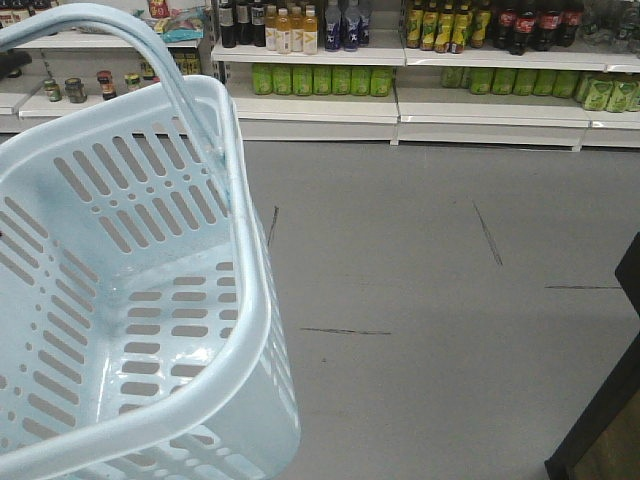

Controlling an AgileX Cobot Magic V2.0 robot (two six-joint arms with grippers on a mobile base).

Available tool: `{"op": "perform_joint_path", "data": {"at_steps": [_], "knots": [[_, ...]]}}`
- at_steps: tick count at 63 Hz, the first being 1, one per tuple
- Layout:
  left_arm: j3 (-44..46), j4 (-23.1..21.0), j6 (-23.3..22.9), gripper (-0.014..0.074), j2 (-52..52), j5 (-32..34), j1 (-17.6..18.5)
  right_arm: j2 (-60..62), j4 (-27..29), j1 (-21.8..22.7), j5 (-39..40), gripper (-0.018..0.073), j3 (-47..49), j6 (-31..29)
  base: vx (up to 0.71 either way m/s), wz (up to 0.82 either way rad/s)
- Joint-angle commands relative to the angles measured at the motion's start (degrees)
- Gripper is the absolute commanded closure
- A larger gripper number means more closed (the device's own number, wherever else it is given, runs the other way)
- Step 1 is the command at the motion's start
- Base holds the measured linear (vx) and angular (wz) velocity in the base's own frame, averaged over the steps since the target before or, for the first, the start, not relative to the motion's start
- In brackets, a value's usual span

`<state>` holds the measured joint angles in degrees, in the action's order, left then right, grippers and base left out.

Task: Pick three apples into basket with both arms
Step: 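Drive the base along the aisle carrying the basket in the left gripper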

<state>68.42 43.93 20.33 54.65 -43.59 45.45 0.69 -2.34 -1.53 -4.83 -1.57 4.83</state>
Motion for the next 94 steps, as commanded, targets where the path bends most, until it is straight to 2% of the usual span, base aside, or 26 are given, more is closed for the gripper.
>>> {"op": "perform_joint_path", "data": {"at_steps": [1,94], "knots": [[1.71,1.83,-1.30,0.0603,-0.86,3.75,0.18,0.15,-0.15,0.19,3.95,0.0568,-0.77,-0.57,0.07,-0.03],[1.71,1.83,-1.30,0.0603,-0.86,3.61,0.18,0.15,-0.15,0.21,3.99,0.0568,-0.77,-0.57,0.02,-0.04]]}}
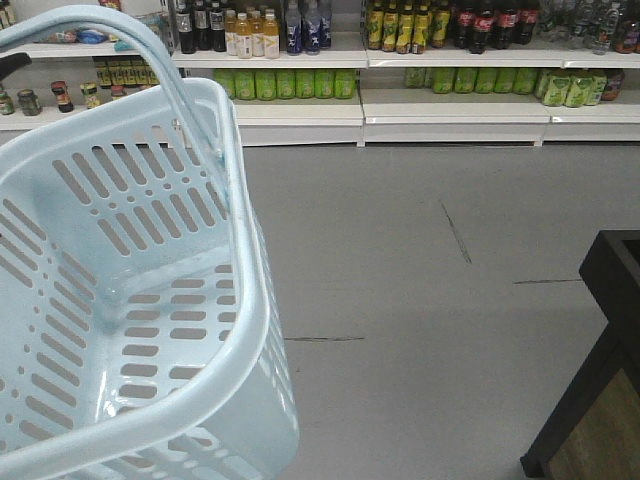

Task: Pick three apples into basket with both arms
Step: 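Drive the base along the aisle carrying the basket in the left gripper, then turn the base toward the black fruit table with apples and oranges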

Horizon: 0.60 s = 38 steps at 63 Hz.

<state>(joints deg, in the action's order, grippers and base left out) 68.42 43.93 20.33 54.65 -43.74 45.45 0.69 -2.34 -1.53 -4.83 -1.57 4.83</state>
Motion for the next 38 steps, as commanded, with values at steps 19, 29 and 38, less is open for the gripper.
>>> {"op": "perform_joint_path", "data": {"at_steps": [19,29,38], "knots": [[1.71,1.83,-1.30,0.0603,-0.86,3.76,0.18,0.15,-0.15,0.21,3.99,0.0568,-0.77,-0.57,0.02,-0.16],[1.71,1.83,-1.30,0.0603,-0.86,3.76,0.18,0.15,-0.15,0.21,3.99,0.0568,-0.77,-0.57,0.03,-0.21],[1.71,1.83,-1.30,0.0603,-0.86,3.76,0.18,0.15,-0.15,0.21,3.99,0.0568,-0.77,-0.57,0.04,-0.21]]}}
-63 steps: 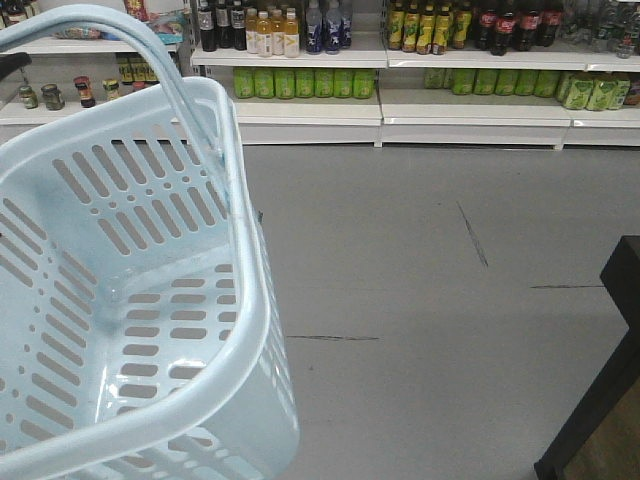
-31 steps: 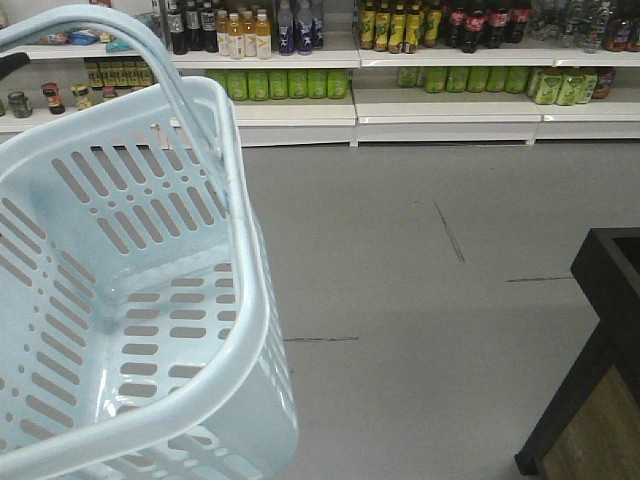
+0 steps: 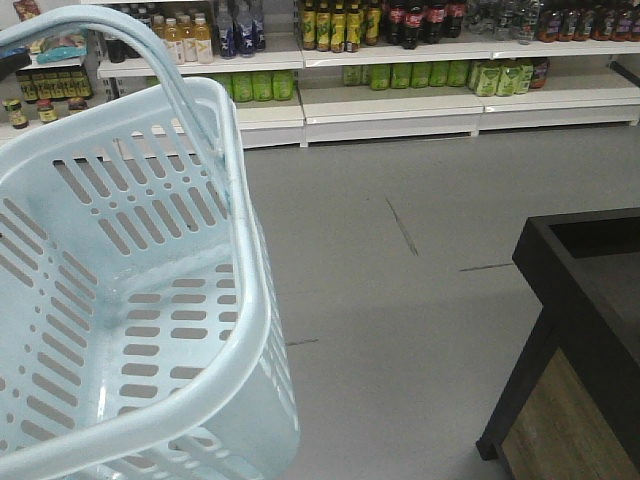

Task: Pick three apples into basket with both arms
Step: 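Turn the base toward the black fruit table with apples and oranges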

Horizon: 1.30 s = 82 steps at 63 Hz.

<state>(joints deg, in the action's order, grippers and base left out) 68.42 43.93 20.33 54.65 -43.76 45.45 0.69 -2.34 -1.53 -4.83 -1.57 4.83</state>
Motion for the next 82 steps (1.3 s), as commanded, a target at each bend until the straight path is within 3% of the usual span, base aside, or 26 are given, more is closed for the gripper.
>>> {"op": "perform_joint_path", "data": {"at_steps": [1,82], "knots": [[1.71,1.83,-1.30,0.0603,-0.86,3.78,0.18,0.15,-0.15,0.21,3.99,0.0568,-0.77,-0.57,0.04,-0.21],[1.71,1.83,-1.30,0.0603,-0.86,3.78,0.18,0.15,-0.15,0.21,3.99,0.0568,-0.77,-0.57,0.04,-0.30]]}}
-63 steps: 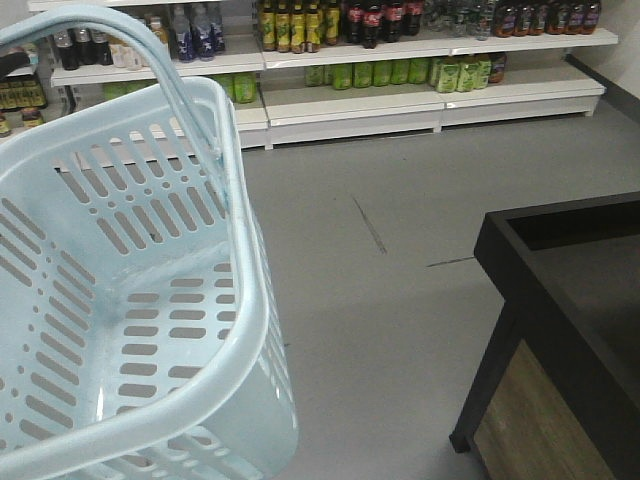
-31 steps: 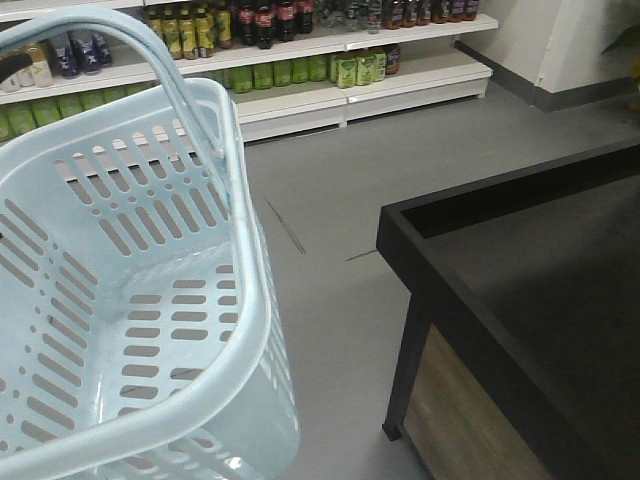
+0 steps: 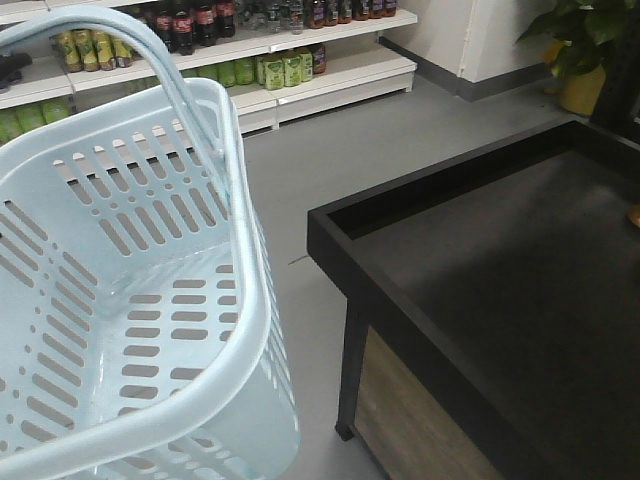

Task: Pick three apples into basket with both arms
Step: 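Turn the base toward the black fruit table with apples and oranges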

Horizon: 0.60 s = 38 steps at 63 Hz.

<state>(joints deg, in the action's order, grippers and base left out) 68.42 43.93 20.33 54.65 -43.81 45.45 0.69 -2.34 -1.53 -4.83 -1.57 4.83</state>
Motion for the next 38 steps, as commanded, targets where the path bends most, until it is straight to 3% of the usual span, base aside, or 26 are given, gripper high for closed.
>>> {"op": "perform_joint_path", "data": {"at_steps": [1,38], "knots": [[1.71,1.83,-1.30,0.0603,-0.86,3.83,0.18,0.15,-0.15,0.21,3.99,0.0568,-0.77,-0.57,0.04,-0.24],[1.71,1.83,-1.30,0.0603,-0.86,3.83,0.18,0.15,-0.15,0.21,3.99,0.0568,-0.77,-0.57,0.04,-0.30]]}}
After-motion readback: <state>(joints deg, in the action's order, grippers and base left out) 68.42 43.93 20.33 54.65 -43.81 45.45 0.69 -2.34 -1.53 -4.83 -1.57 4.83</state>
